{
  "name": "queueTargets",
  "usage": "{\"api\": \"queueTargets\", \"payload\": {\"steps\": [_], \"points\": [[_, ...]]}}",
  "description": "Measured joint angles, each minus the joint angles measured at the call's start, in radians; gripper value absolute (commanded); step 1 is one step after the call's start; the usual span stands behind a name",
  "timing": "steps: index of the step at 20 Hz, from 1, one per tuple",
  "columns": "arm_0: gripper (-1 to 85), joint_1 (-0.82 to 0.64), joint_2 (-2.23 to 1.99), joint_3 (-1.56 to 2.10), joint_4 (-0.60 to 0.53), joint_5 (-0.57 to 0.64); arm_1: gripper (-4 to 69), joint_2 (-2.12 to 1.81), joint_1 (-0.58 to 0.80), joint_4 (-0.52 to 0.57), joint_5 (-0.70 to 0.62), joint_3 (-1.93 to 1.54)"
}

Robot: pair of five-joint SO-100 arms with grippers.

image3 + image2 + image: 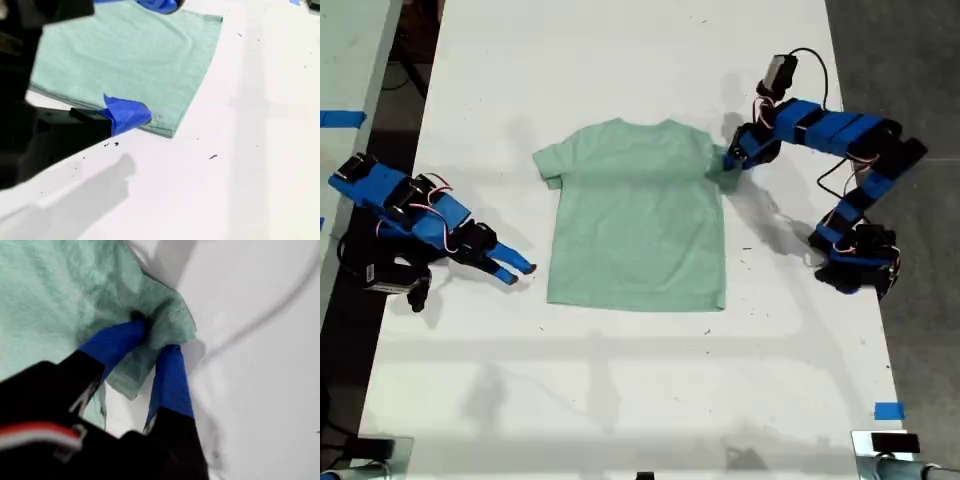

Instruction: Fold t shirt

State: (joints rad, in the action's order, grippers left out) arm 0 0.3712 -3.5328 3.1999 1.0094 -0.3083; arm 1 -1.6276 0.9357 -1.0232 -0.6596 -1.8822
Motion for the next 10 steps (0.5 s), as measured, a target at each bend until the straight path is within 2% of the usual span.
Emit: {"api": "queueTargets", "payload": {"steps": [6,10], "points": [[29.7,-0.005,0.0,0.0,0.0,0.0,1.1,0.0,-0.049,-0.213,-0.002,0.23],[29.7,-0.005,0.0,0.0,0.0,0.0,1.1,0.003,-0.137,-0.247,-0.043,0.41]]}}
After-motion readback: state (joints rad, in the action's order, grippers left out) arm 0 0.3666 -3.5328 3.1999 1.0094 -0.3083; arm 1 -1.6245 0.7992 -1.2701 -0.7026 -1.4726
